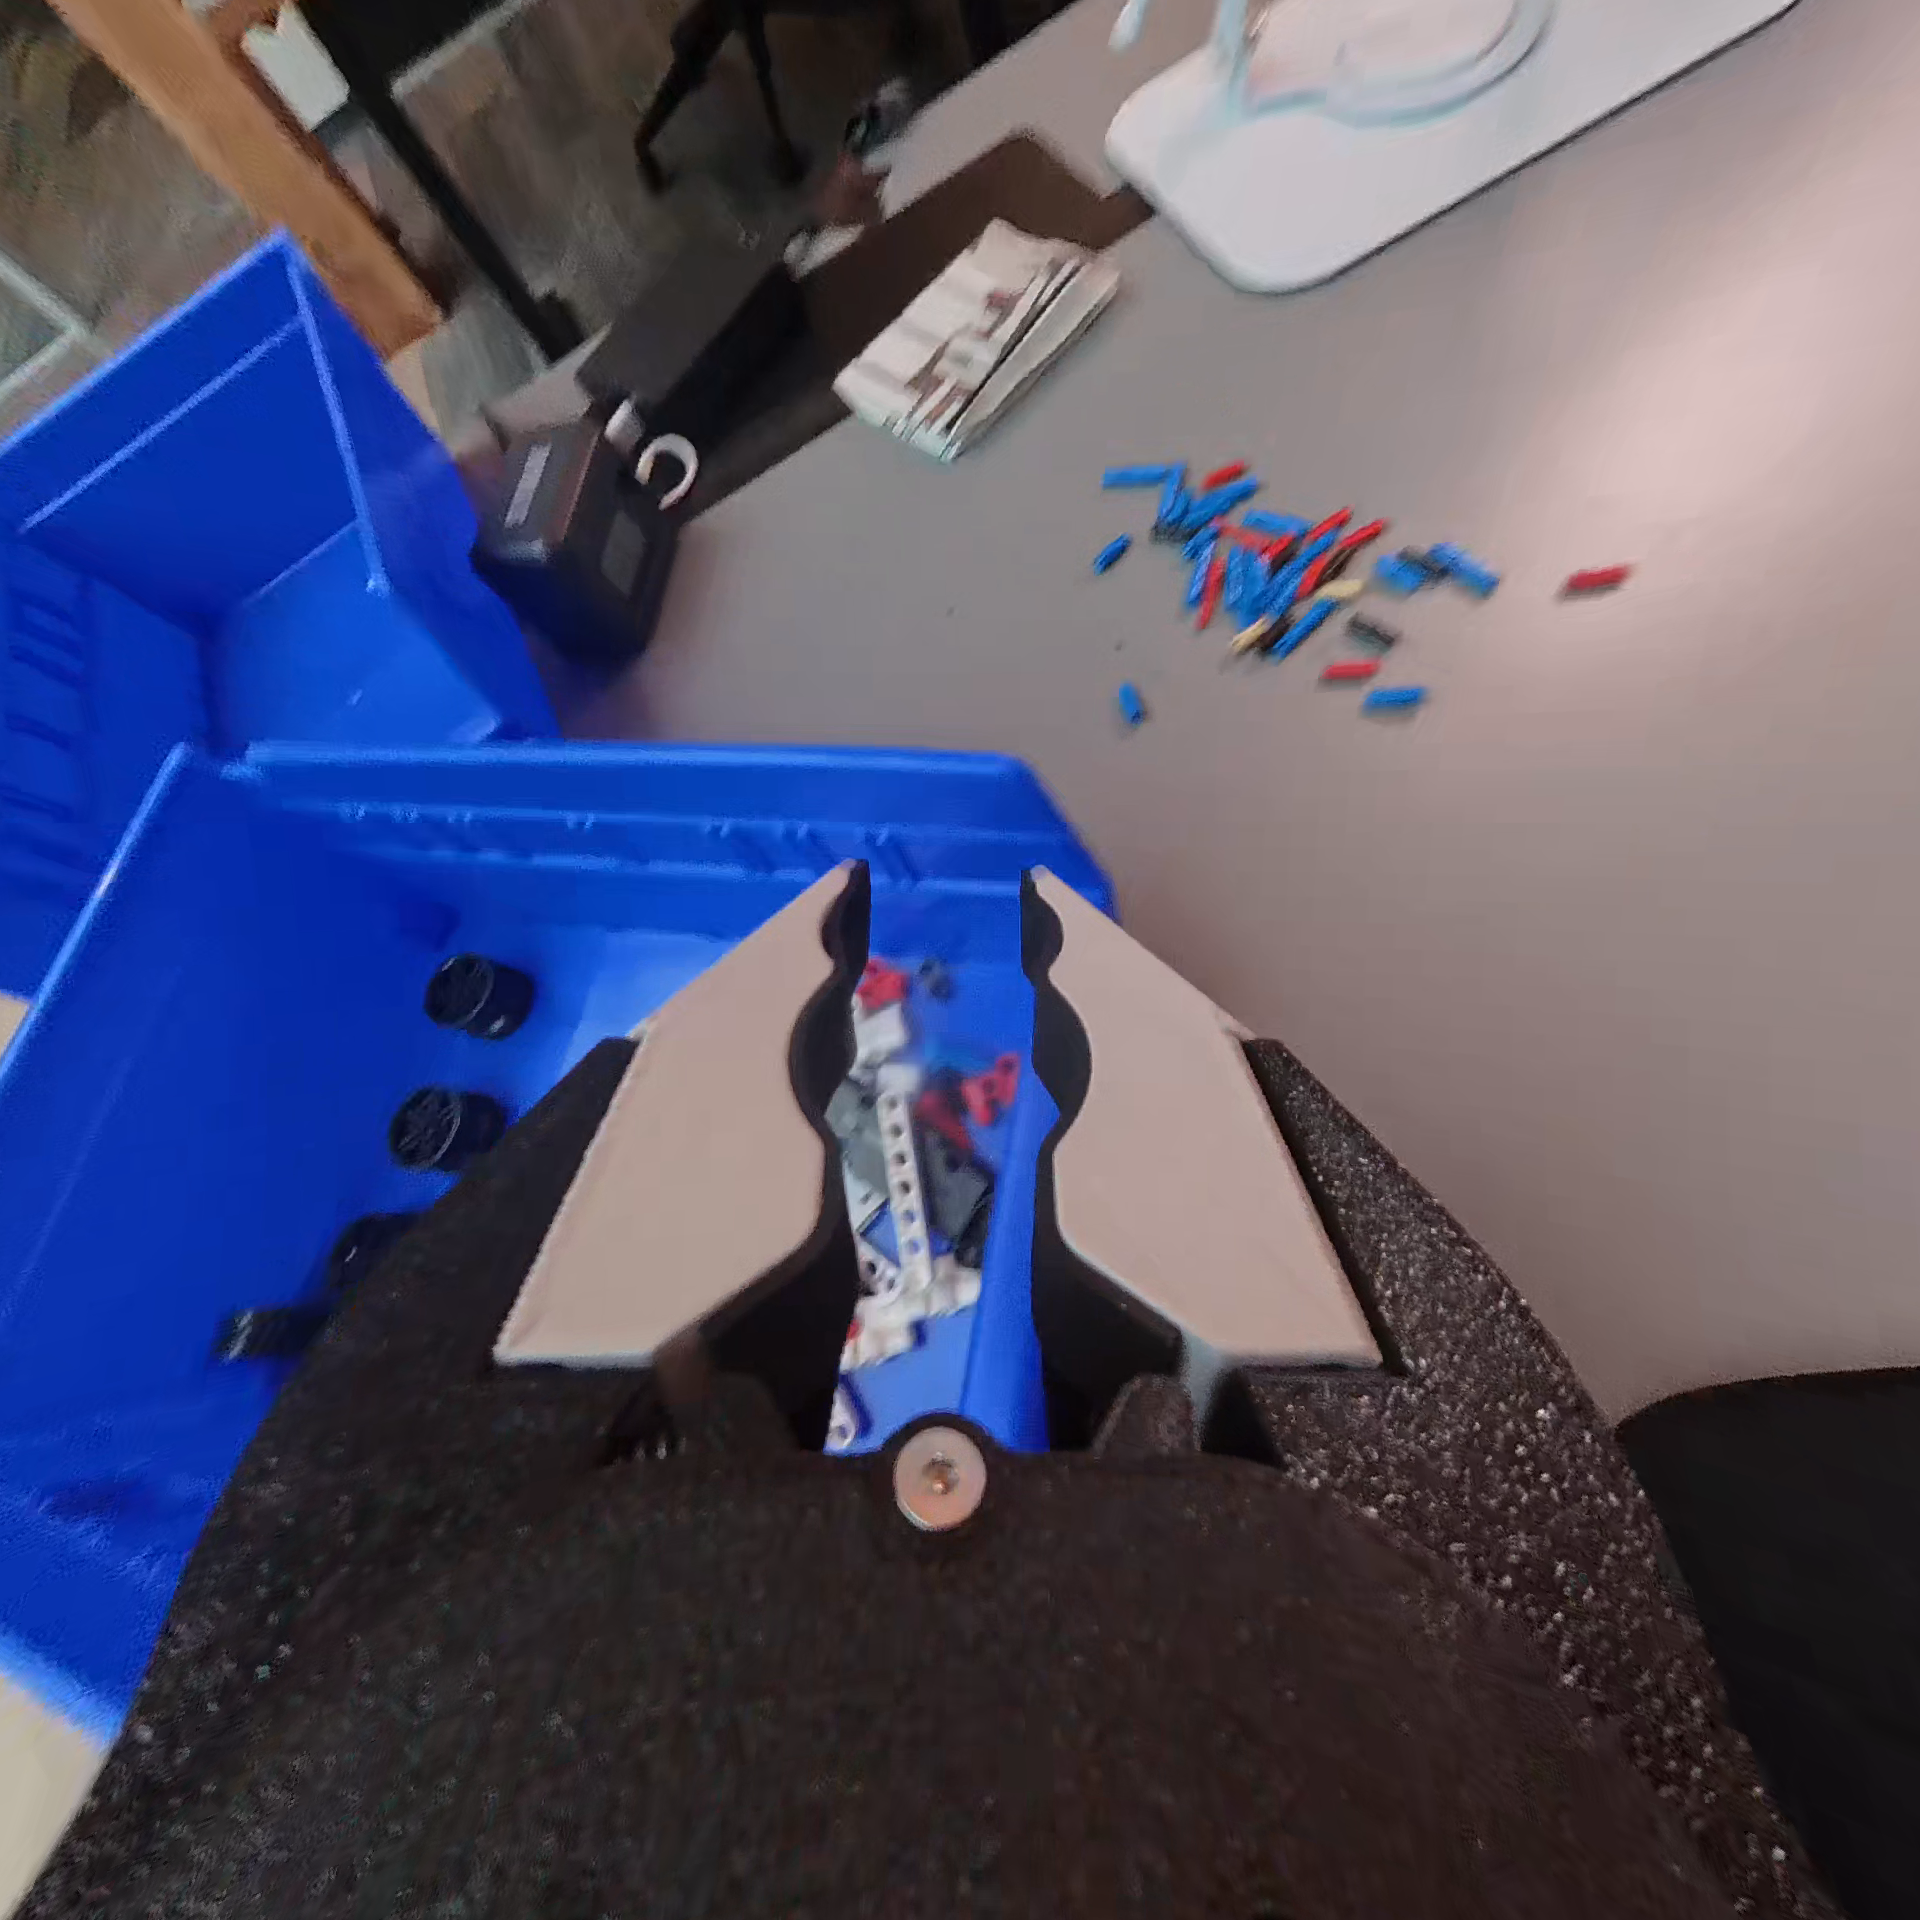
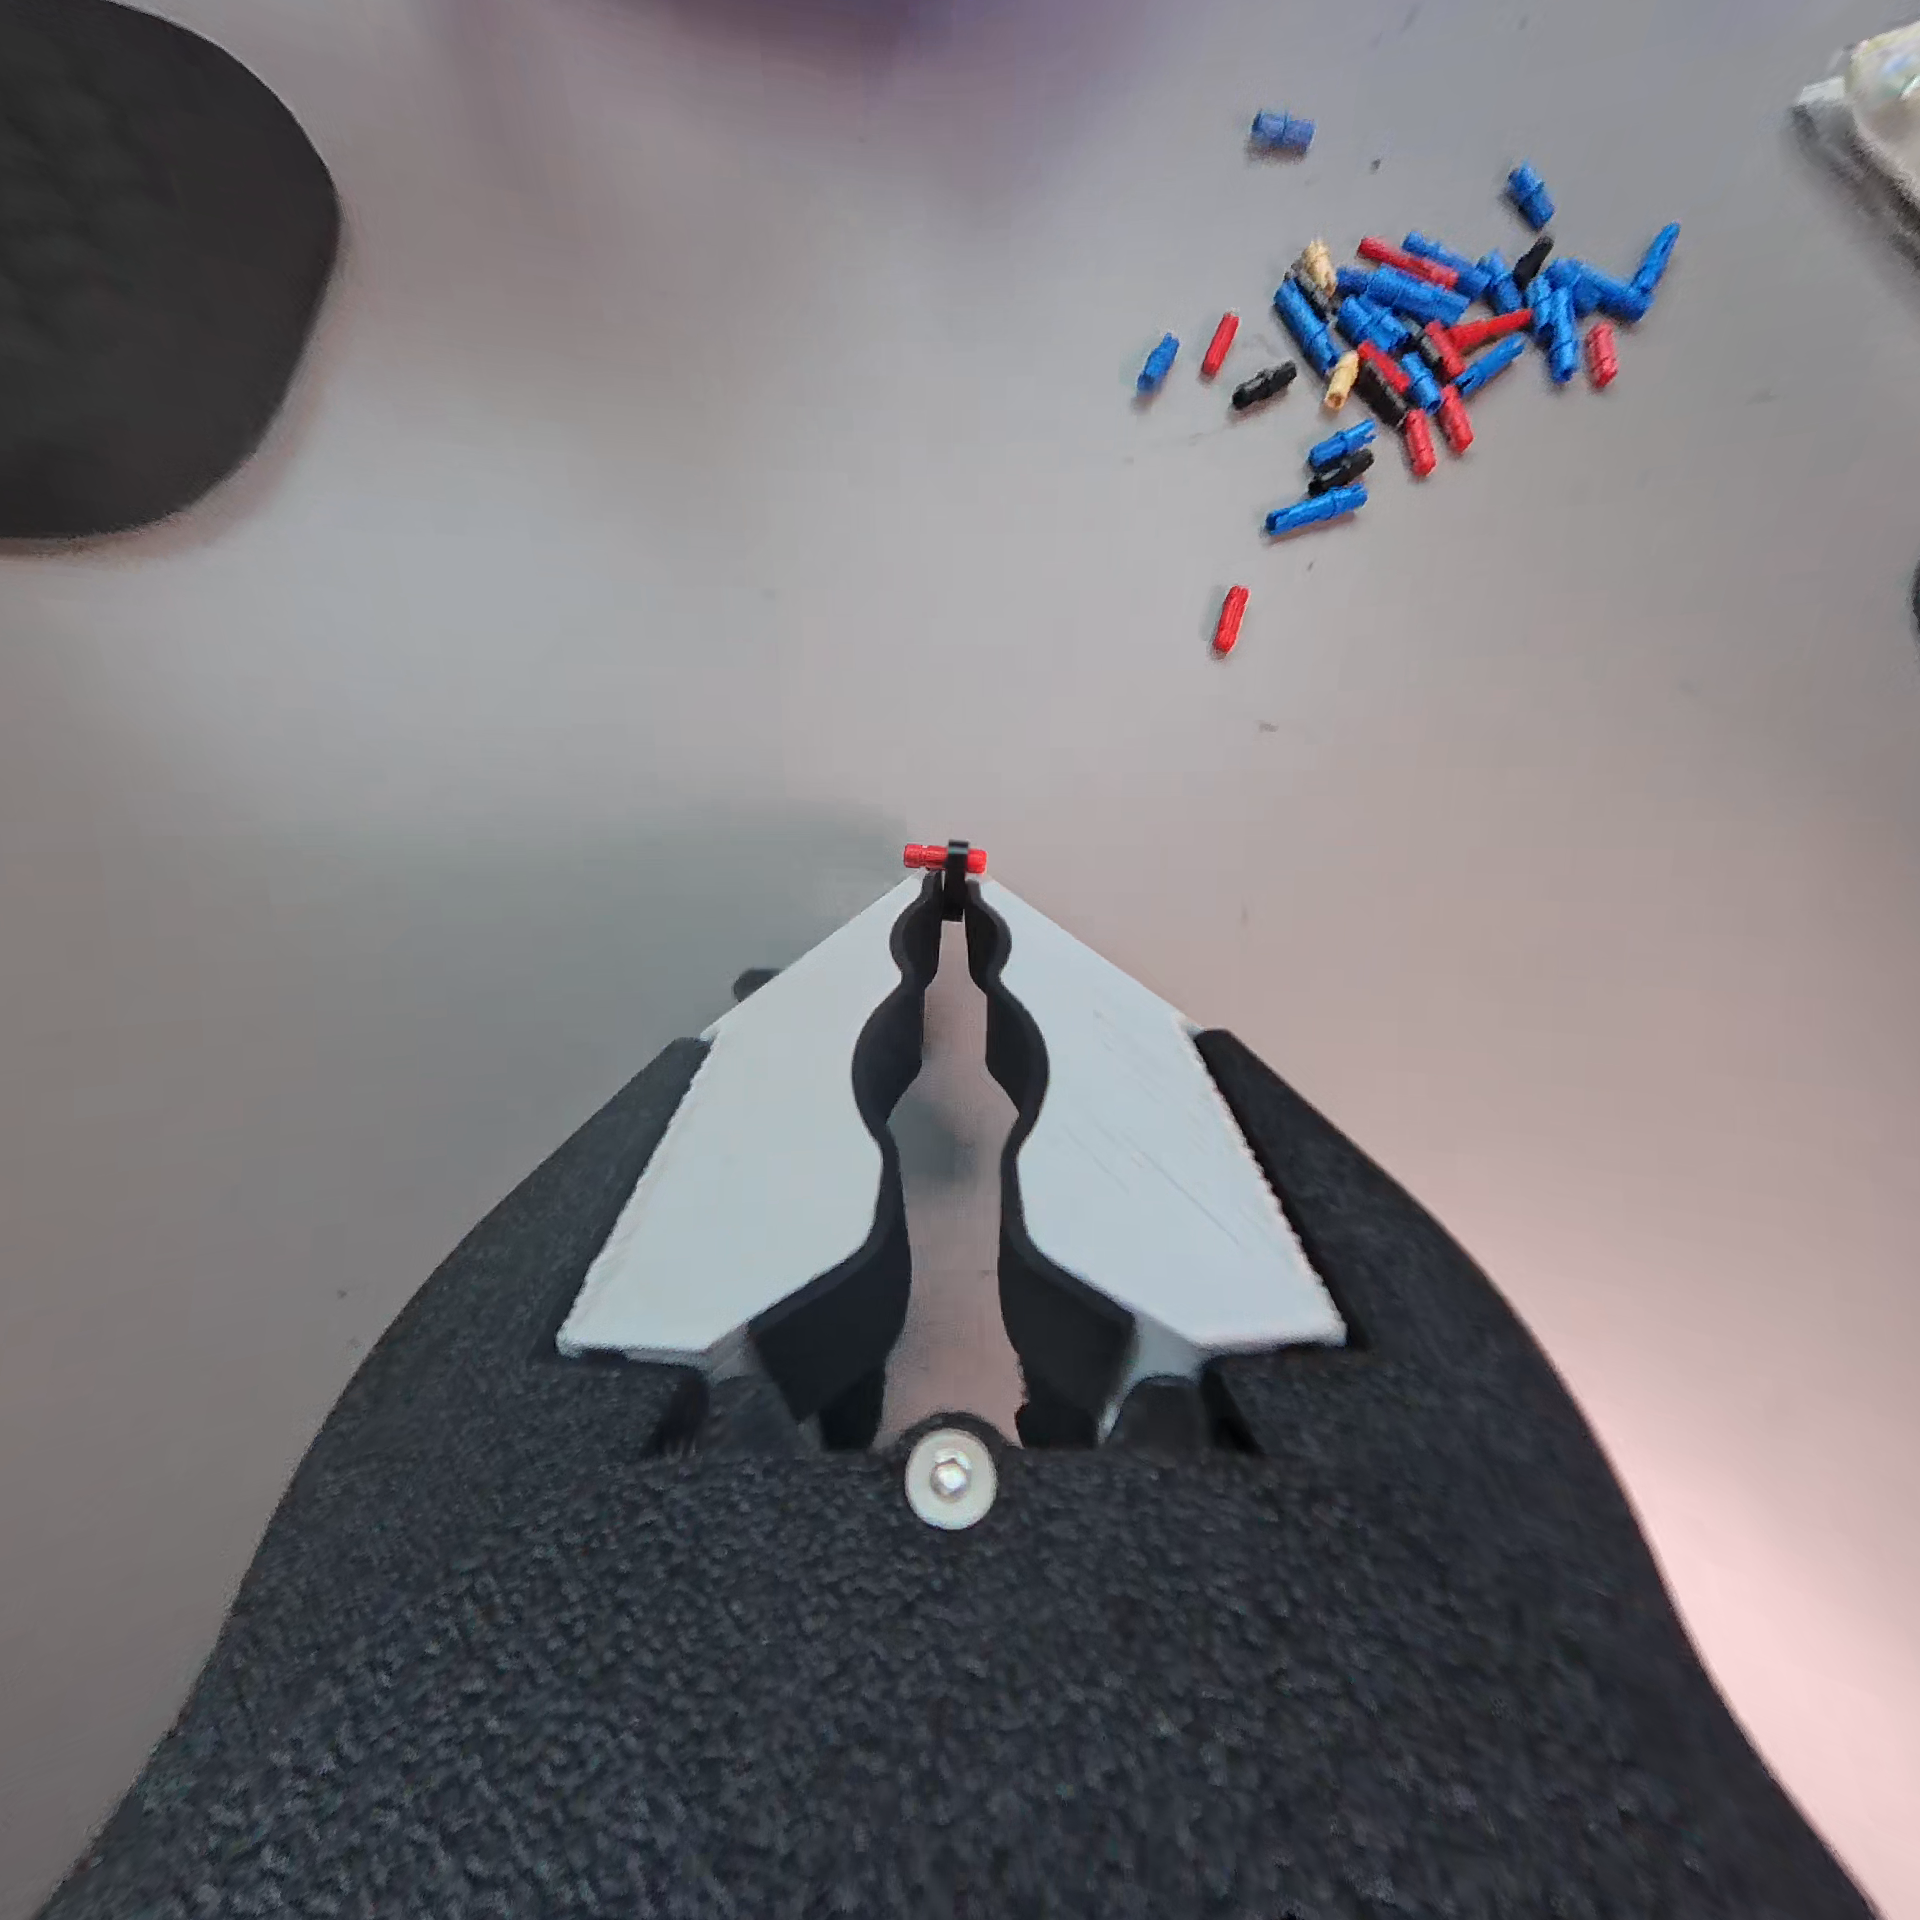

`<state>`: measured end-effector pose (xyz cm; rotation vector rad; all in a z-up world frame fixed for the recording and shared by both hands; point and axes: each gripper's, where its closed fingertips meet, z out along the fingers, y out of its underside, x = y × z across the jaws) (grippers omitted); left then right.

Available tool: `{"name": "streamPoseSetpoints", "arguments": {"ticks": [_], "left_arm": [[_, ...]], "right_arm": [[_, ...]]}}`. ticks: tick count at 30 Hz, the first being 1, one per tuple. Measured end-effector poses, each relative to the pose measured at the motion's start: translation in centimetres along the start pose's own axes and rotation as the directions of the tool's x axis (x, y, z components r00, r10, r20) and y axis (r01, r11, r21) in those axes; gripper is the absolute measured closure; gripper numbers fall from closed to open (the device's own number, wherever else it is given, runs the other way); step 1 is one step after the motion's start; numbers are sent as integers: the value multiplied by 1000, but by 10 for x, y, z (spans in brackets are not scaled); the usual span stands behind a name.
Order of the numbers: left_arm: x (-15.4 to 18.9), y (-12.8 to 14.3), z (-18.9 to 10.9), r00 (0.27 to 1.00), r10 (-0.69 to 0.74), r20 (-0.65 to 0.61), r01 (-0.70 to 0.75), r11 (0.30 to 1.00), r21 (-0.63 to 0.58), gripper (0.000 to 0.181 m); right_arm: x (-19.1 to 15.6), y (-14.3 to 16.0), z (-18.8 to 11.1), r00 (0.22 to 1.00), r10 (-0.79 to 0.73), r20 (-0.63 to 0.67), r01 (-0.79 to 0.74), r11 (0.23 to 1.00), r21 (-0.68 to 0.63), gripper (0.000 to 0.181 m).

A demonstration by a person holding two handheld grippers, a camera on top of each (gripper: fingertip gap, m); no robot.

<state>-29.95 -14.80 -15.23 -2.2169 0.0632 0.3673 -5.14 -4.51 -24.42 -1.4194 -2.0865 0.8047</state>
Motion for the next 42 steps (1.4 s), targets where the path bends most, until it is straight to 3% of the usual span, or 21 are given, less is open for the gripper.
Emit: {"name": "streamPoseSetpoints", "arguments": {"ticks": [3,5,7,10,13,15,17,21,25,29,37,40,42], "left_arm": [[63,-45,-13,966,2,-259,54,977,206,155],[125,-69,-25,841,-6,-540,173,951,258,156],[180,-82,-32,662,-21,-749,264,942,207,157],[233,-98,-35,490,20,-872,316,928,199,162],[265,-116,-38,459,131,-879,299,909,291,164],[275,-128,-36,505,180,-844,271,895,353,166],[281,-136,-31,516,164,-841,271,900,341,166],[286,-153,-29,380,31,-924,427,881,205,167],[283,-167,-26,261,-62,-963,558,824,98,172],[282,-171,-25,253,-69,-965,577,811,93,179],[280,-170,-21,190,-109,-976,622,782,34,178],[279,-167,-20,109,-127,-986,654,756,-25,180],[279,-162,-21,129,-85,-988,635,772,16,180]], "right_arm": [[-4,-27,-23,998,-48,-41,55,979,195,179],[-12,-45,-44,994,-94,-64,110,938,330,178],[-18,-57,-63,983,-150,-104,179,894,410,178],[-28,-68,-84,982,-167,-91,191,860,473,178],[-29,-78,-108,998,-62,-16,60,828,558,178],[-24,-80,-120,1000,21,14,-25,801,598,178],[-16,-78,-129,997,74,-30,-39,776,630,178],[-2,-71,-138,959,54,-278,135,777,615,178],[0,-73,-144,863,-29,-504,338,775,533,178],[5,-73,-148,742,-87,-665,464,782,416,178],[6,-74,-145,540,-209,-815,611,763,210,177],[5,-73,-143,536,-219,-815,622,756,206,178],[2,-72,-139,611,-196,-767,592,756,278,178]]}}
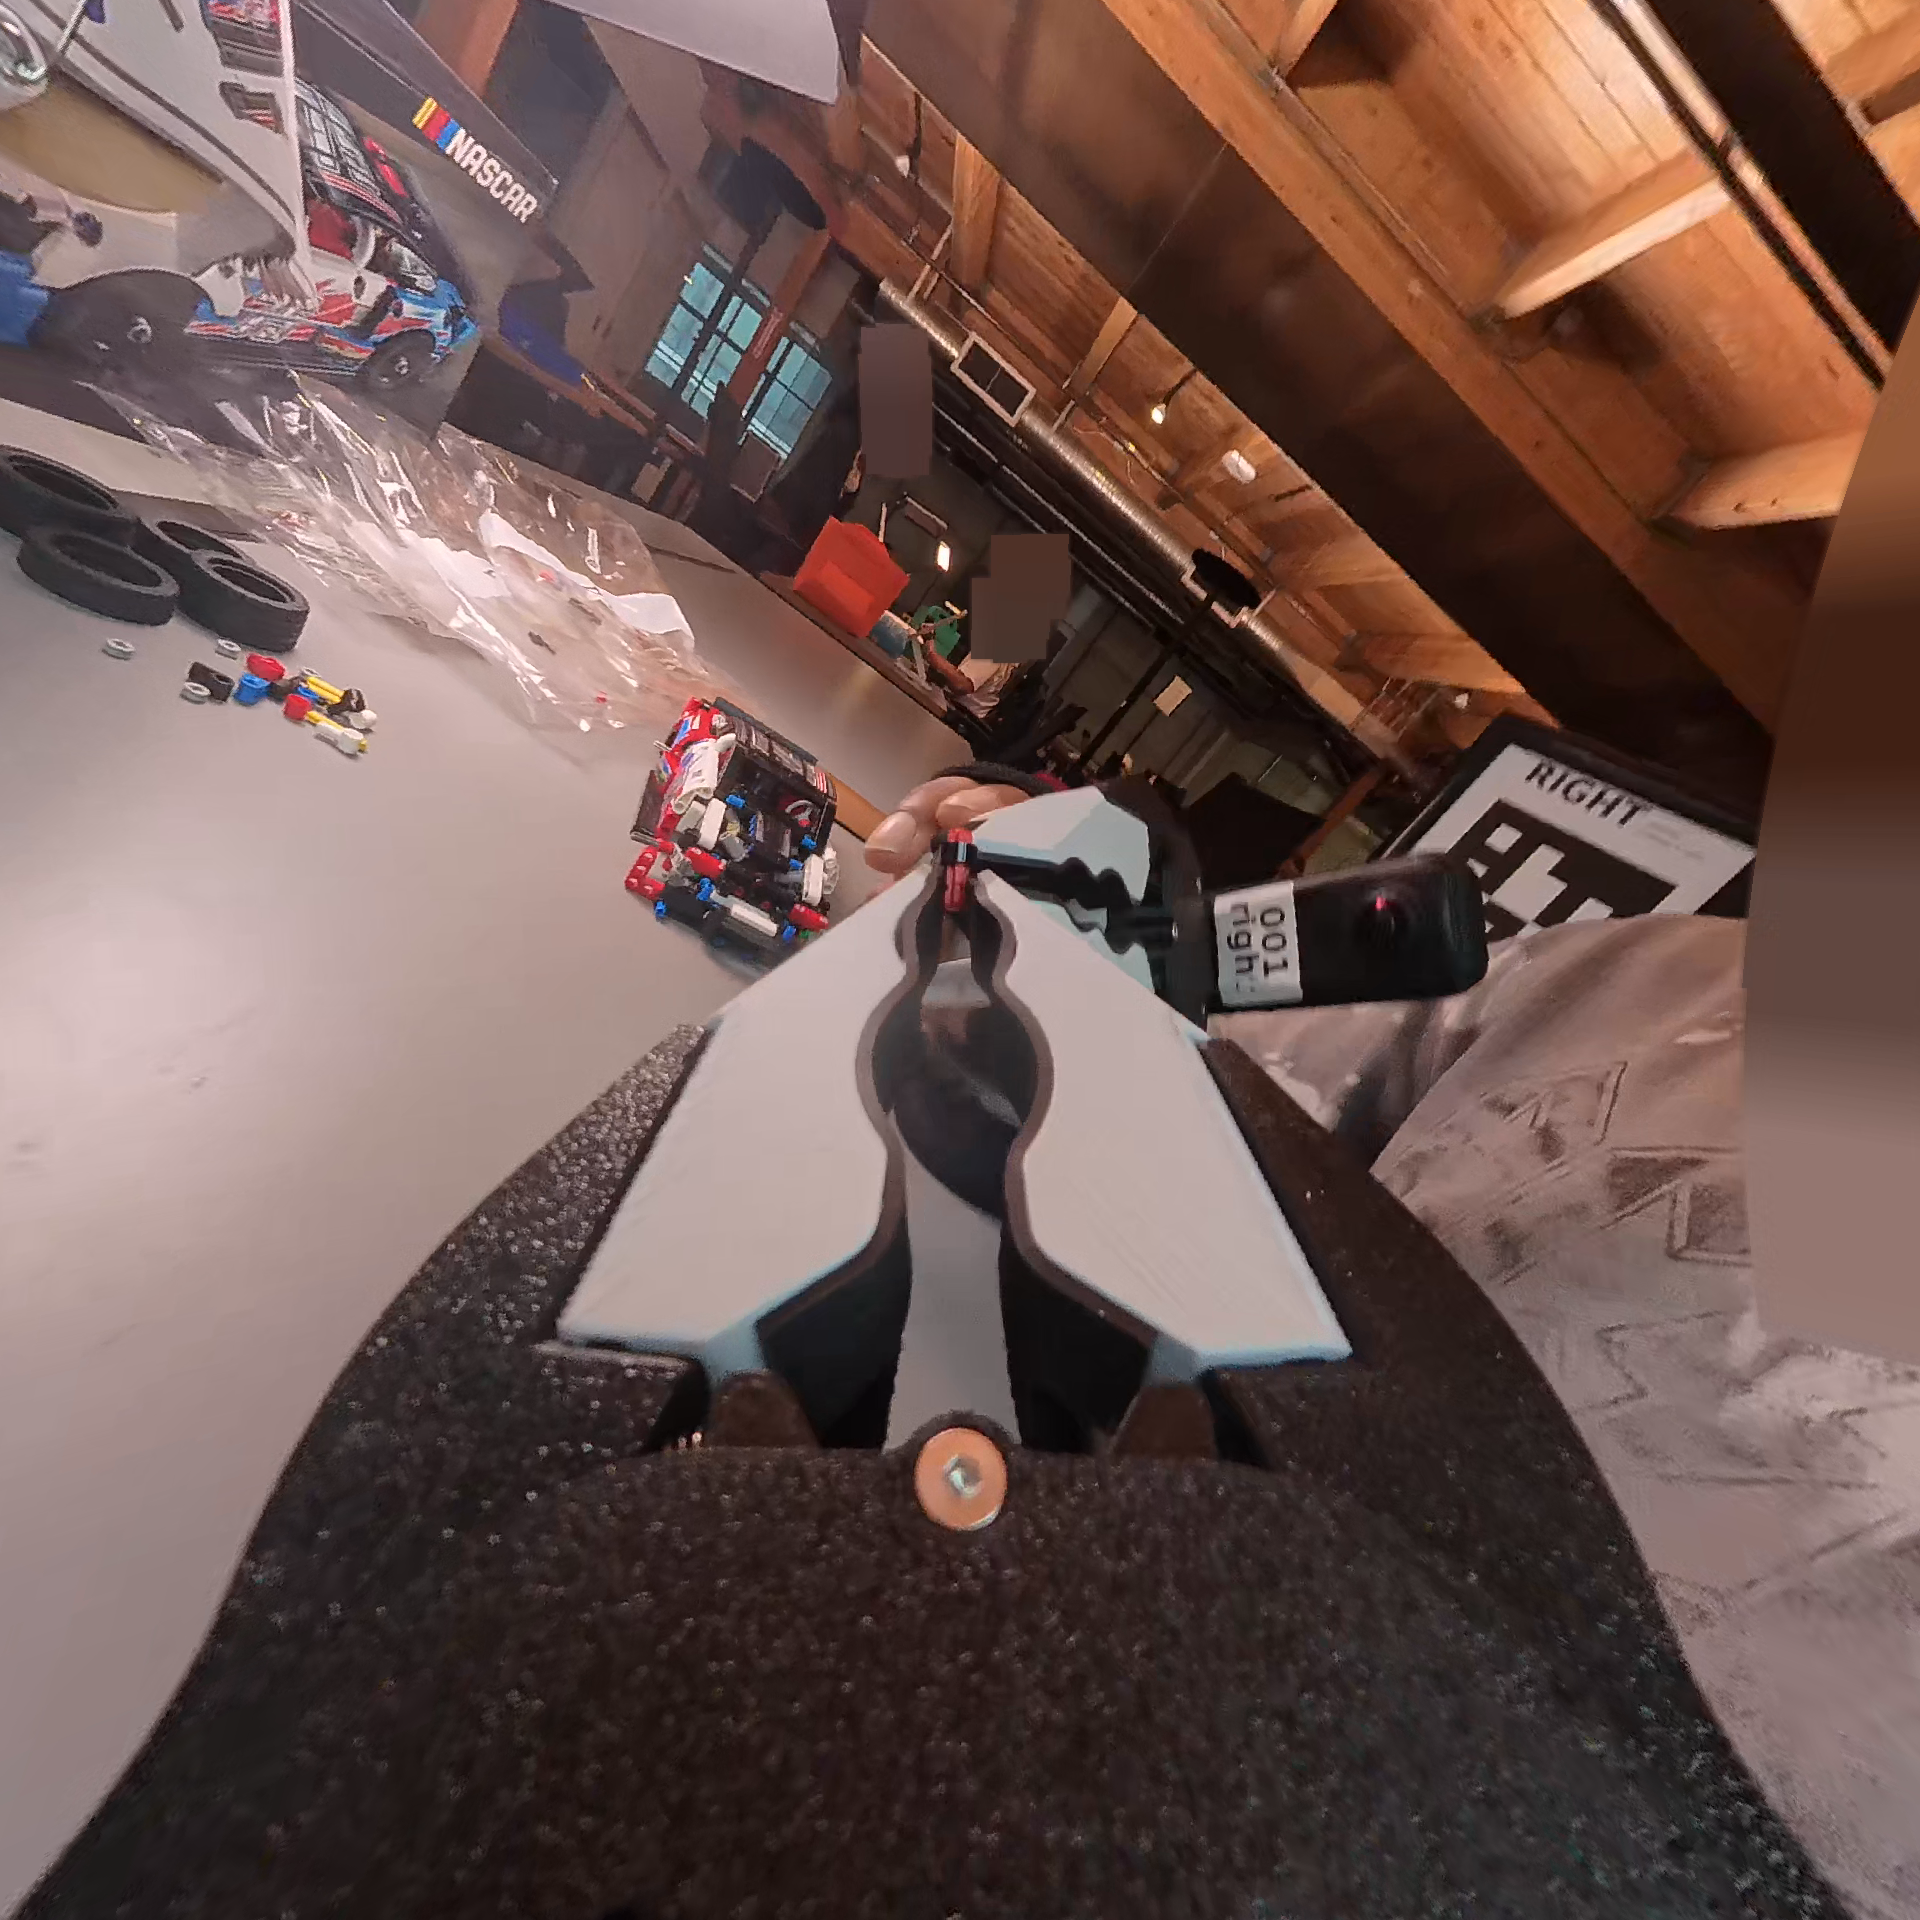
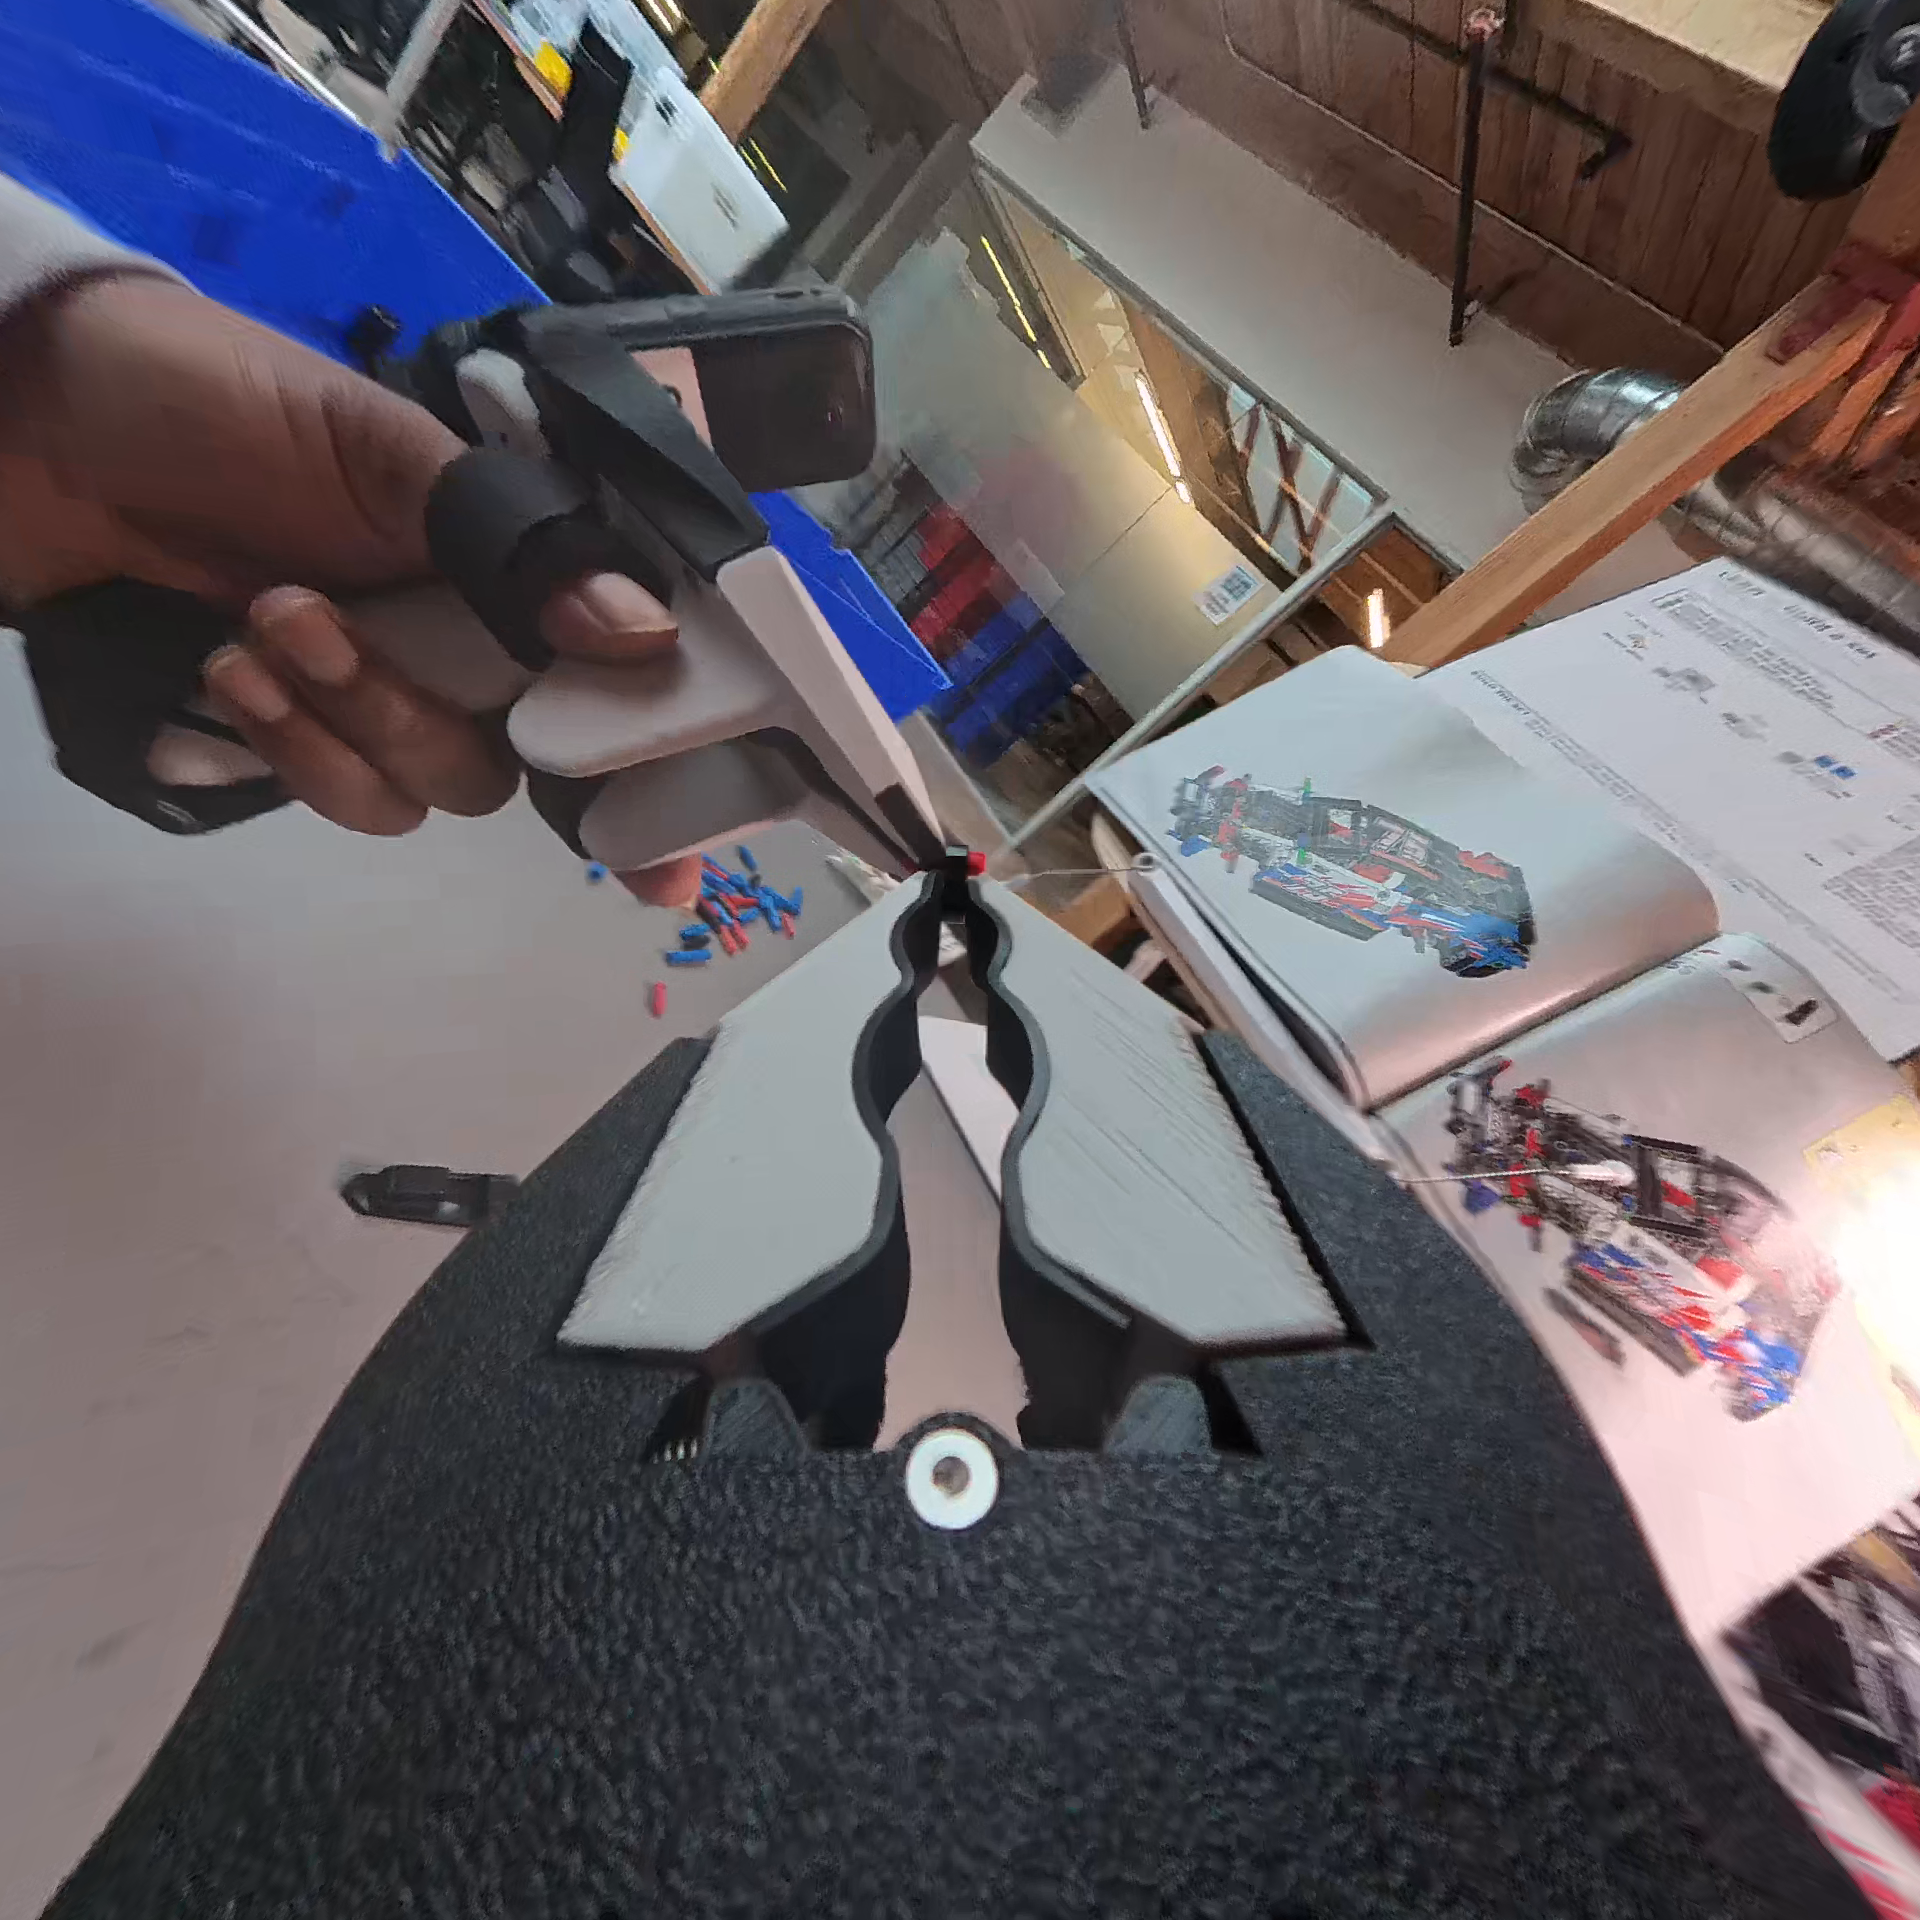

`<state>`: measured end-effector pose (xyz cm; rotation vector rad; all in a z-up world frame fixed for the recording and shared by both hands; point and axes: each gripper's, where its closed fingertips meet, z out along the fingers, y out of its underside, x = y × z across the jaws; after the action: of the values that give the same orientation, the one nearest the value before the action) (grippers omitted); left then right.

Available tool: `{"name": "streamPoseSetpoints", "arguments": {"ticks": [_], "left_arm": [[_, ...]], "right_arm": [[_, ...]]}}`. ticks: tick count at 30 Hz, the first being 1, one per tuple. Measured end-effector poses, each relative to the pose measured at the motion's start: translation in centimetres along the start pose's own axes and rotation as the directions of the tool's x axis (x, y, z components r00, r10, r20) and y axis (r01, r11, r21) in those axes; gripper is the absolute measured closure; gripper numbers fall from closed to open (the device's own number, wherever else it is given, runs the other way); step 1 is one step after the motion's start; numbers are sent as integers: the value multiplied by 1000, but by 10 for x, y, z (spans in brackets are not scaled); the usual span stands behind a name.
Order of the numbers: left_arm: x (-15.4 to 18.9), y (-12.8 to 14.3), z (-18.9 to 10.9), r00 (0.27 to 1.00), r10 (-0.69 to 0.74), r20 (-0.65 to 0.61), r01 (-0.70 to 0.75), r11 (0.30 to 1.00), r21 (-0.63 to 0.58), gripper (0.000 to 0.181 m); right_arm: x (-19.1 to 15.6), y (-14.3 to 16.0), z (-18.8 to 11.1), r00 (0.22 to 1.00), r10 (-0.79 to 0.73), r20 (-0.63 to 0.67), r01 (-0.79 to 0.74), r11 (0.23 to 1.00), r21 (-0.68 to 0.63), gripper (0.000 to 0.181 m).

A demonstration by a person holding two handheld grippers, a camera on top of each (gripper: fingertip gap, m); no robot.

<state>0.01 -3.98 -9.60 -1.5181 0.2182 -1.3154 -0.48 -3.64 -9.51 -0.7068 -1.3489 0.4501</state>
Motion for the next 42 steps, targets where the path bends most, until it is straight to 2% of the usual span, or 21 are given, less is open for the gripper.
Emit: {"name": "streamPoseSetpoints", "arguments": {"ticks": [2,5,7,10,16,23,33,34,35,36,37,38,40,42], "left_arm": [[1,5,-3,994,106,13,-105,992,-64,180],[6,13,-5,942,335,11,-327,926,-188,179],[12,19,-4,899,438,-17,-428,867,-254,179],[19,27,-4,867,494,-70,-490,819,-298,179],[18,46,-4,841,528,-120,-529,756,-386,179],[-2,70,-8,823,560,-89,-503,648,-572,179],[-11,67,-4,869,491,-53,-439,720,-537,179],[-24,69,-8,858,514,-3,-422,701,-575,181],[-58,84,-31,789,613,22,-422,569,-706,180],[-66,94,-41,830,556,44,-373,612,-697,180],[-56,88,-37,901,424,93,-289,746,-601,181],[-50,76,-32,899,426,98,-308,777,-549,181],[-42,60,-21,859,507,69,-398,747,-532,180],[-45,56,-17,836,545,67,-420,713,-562,179]], "right_arm": [[-7,0,-1,977,170,127,-175,984,25,177],[-14,-2,-8,822,435,369,-463,886,-12,173],[-19,-4,-16,722,494,484,-537,842,-59,170],[-33,-1,-25,663,477,577,-506,853,-123,170],[-45,-2,-30,636,453,625,-475,868,-146,173],[-63,19,-33,691,330,644,-274,943,-190,176],[-54,25,-32,629,446,637,-446,878,-175,177],[-52,24,-33,615,464,637,-472,864,-174,176],[-23,1,-39,571,515,639,-633,772,-57,176],[19,-19,-50,500,580,643,-769,639,21,177],[38,-17,-52,614,549,567,-703,707,77,177],[36,-10,-50,712,492,502,-601,796,72,176],[17,-6,-47,638,557,532,-671,740,30,176],[5,9,-39,591,606,532,-696,717,-43,175]]}}
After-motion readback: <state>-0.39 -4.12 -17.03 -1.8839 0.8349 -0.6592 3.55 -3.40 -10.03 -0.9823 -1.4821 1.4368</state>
